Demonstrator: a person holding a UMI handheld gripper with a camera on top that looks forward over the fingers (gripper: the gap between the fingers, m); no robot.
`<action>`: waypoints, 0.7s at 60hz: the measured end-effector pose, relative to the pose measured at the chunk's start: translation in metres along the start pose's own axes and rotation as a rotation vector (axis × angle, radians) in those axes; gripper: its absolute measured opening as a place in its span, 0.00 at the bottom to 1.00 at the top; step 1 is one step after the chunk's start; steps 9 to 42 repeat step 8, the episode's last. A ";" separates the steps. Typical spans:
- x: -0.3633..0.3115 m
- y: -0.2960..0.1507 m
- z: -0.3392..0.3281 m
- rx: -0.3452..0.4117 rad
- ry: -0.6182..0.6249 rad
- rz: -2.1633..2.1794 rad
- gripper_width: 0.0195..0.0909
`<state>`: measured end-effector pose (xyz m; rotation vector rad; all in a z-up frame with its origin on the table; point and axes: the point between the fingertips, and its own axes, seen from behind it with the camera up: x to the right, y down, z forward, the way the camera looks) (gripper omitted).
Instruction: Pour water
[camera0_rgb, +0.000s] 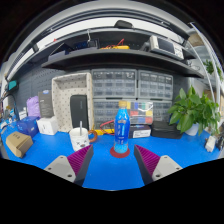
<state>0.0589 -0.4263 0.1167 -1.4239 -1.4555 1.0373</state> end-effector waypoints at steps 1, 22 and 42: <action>0.000 -0.001 -0.002 0.000 0.000 0.001 0.90; -0.003 -0.008 -0.011 0.005 0.006 0.000 0.91; -0.003 -0.008 -0.011 0.005 0.006 0.000 0.91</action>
